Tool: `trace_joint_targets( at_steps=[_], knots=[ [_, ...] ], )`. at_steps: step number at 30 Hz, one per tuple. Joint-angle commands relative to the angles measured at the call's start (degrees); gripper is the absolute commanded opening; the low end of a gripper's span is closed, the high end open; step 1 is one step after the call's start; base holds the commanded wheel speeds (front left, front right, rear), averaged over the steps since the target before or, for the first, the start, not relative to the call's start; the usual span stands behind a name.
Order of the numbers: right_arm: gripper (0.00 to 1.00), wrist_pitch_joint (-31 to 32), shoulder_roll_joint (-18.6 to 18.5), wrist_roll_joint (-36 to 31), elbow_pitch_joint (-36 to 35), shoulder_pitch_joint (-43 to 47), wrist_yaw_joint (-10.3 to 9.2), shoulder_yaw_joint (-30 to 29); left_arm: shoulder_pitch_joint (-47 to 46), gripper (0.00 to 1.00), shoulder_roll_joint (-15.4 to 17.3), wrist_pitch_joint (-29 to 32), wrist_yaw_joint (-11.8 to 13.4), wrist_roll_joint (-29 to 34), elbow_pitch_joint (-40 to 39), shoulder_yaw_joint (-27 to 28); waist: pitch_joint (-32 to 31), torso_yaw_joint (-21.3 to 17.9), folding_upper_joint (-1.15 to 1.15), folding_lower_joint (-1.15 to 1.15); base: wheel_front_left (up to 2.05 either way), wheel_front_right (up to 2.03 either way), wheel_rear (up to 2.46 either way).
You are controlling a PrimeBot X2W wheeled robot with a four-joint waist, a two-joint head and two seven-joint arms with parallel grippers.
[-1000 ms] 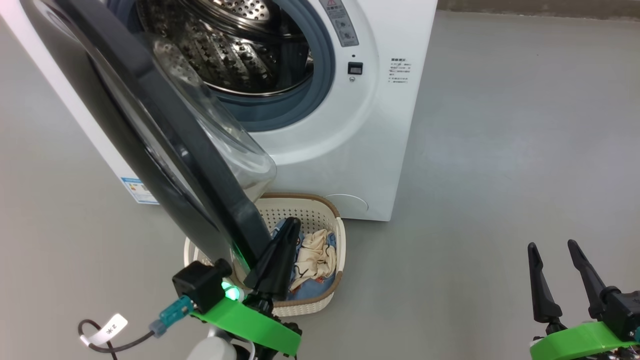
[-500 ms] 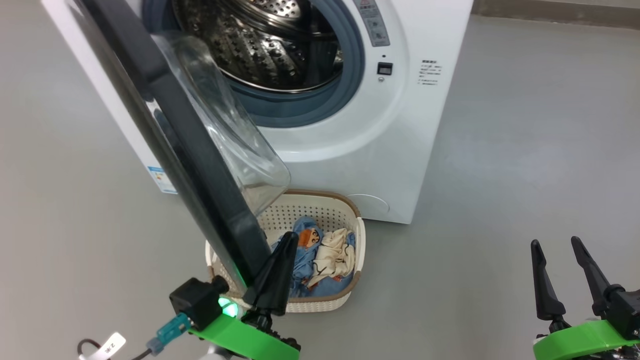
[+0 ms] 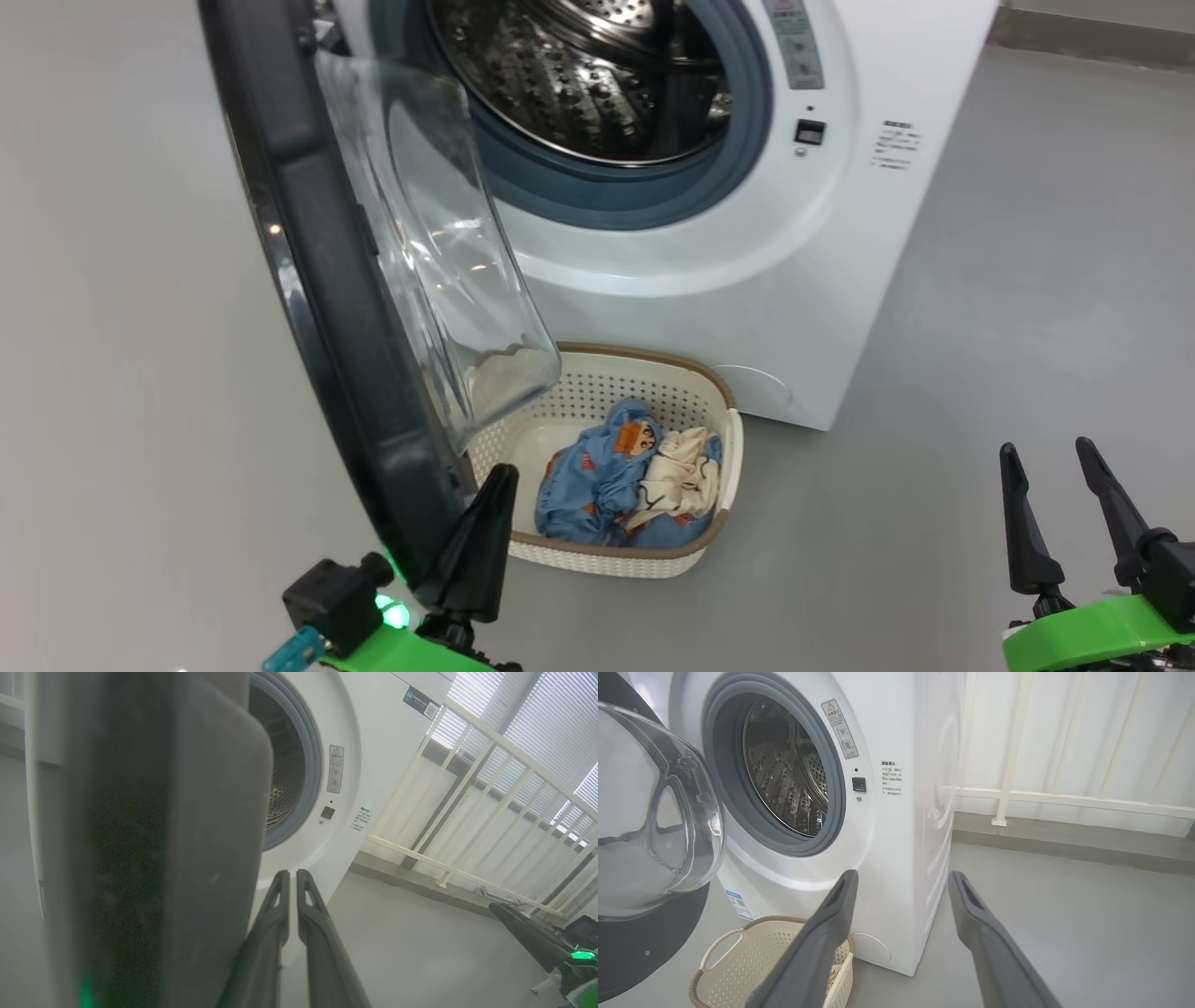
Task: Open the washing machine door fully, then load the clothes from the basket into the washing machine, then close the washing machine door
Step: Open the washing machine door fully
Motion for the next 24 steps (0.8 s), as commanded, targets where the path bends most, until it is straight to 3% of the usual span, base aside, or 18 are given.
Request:
trace_joint_targets(
  at_steps=[1,13,24],
  knots=[
    [1.0,-0.54,-1.04,0.36,-1.61,-1.18,0.25,0.81,-0.36,0.0,1.42,-0.61,1.05,0.49,-1.35,3.3,-0.03,1.71,0.0,0.0,0.0,0.0,0.0],
    [1.0,-0.54,-0.97,0.3,-1.87,-0.91,0.25,0.61,1.51,0.0,2.11,-0.61,3.11,1.45,-3.69,6.34,0.13,7.47,0.0,0.0,0.0,0.0,0.0],
    [1.0,-0.54,-0.84,0.35,-1.73,-1.01,0.25,1.17,1.5,0.0,4.29,-0.5,6.05,0.52,-3.59,10.75,-0.04,8.7,0.0,0.0,0.0,0.0,0.0]
  ],
)
